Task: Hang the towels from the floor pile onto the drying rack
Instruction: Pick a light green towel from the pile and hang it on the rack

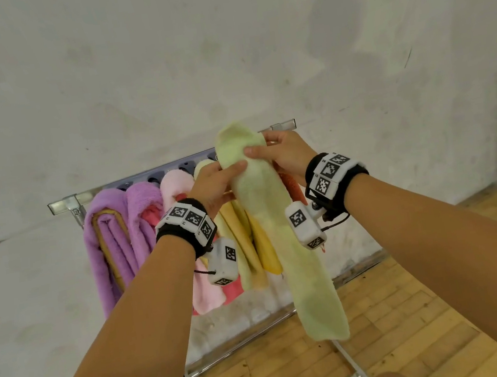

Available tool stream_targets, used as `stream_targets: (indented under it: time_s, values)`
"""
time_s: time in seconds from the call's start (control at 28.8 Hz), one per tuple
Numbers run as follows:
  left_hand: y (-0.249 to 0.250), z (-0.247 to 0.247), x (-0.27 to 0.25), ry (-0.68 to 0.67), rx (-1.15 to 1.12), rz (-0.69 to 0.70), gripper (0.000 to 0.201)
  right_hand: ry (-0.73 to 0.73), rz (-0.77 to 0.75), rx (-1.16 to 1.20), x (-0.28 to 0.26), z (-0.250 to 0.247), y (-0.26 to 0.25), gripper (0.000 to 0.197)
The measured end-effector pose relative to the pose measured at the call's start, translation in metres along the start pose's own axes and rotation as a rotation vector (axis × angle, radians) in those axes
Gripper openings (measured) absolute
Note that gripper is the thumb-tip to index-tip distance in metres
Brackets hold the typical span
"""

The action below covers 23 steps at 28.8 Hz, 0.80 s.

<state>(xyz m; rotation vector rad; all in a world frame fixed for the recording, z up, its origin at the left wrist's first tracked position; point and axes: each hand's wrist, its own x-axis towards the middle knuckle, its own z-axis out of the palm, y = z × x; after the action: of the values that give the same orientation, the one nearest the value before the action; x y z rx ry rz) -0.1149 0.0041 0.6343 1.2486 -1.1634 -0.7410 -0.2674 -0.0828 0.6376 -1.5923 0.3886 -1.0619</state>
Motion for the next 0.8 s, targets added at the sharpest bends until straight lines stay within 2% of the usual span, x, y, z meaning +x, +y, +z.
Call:
stream_targets:
  time_s: [0.14, 0.21, 0.31, 0.42, 0.49, 0.56, 0.69, 0.8]
  values:
    - [0.007, -0.005, 0.003, 0.080, -0.080, 0.061, 0.035, -0.155, 0.167, 0.036, -0.008, 0.001, 0.002, 0.037]
    - [0.011, -0.008, 0.004, 0.106, -0.134, 0.079, 0.034, -0.216, 0.187, -0.009, -0.010, 0.000, 0.005, 0.035]
    - [0.012, -0.008, 0.000, 0.089, -0.147, 0.058, 0.035, -0.135, 0.093, 0.003, -0.008, 0.000, 0.005, 0.033]
    - [0.007, -0.004, -0.004, -0.035, -0.026, -0.039, 0.031, -0.008, 0.030, 0.075, -0.006, 0.003, 0.001, 0.031]
    - [0.006, -0.003, -0.005, -0.054, 0.028, -0.041, 0.025, 0.047, 0.013, 0.077, -0.004, 0.003, 0.002, 0.029]
    - [0.010, -0.005, -0.005, -0.022, 0.018, 0.007, 0.028, 0.015, 0.012, 0.097, -0.004, 0.002, 0.003, 0.032]
    - [0.018, -0.006, -0.001, 0.088, -0.118, 0.096, 0.034, -0.204, 0.155, 0.083, -0.010, 0.002, 0.001, 0.039]
    - [0.021, -0.007, 0.000, 0.129, -0.142, 0.099, 0.036, -0.172, 0.124, 0.041, -0.012, 0.001, -0.002, 0.037]
